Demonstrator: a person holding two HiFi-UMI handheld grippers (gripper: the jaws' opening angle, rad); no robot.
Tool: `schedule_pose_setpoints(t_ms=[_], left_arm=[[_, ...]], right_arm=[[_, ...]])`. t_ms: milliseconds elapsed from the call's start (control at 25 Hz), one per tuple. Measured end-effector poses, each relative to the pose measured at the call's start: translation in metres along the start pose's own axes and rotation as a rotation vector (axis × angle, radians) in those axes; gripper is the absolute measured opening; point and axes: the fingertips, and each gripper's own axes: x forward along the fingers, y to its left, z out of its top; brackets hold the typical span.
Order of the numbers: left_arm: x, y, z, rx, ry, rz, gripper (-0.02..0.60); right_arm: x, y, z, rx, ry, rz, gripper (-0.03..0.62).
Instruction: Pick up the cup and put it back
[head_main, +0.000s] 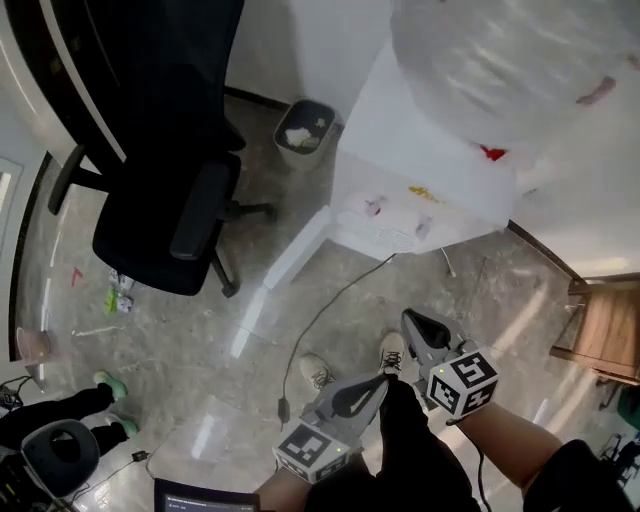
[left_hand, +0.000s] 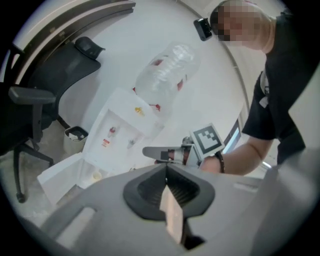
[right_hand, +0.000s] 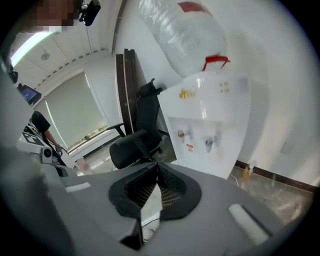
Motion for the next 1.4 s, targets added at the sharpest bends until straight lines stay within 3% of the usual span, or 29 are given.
schedule_pose_setpoints(t_ms=[120, 320, 640, 960, 1200, 1400], left_arm=[[-0.026, -0.052, 0.040, -0.014, -0.005, -0.033, 0.005], [-0.062, -0.103, 0.081, 0.112, 0.023, -0.144, 0.003], [-0.081, -0.169, 0.108, 0.212, 0.005, -0.205, 0.004], [-0.090, -0.235, 0.060, 0.093, -0.009, -0.229, 0.004], [-0.094, -0.307, 0.022, 0.155, 0.007, -0.216, 0.003], [-0.095, -0.342, 0.013, 0.220, -0.010, -0.200, 0.003]], right_arm=[[-0.052, 0.029, 0.034, 0.046, -0.009, -0.027, 0.008], [-0.110, 0.075, 0.075, 0.112, -0.095, -0.072, 0.008], [-0.190, 0.123, 0.081, 0.020, -0.195, -0.078, 0.008], [-0.284, 0.152, 0.058, 0.010, -0.274, -0.025, 0.008], [-0.365, 0.165, 0.024, 0.007, -0.333, 0.001, 0.008], [-0.410, 0.159, 0.023, 0.025, -0.399, -0.004, 0.008]])
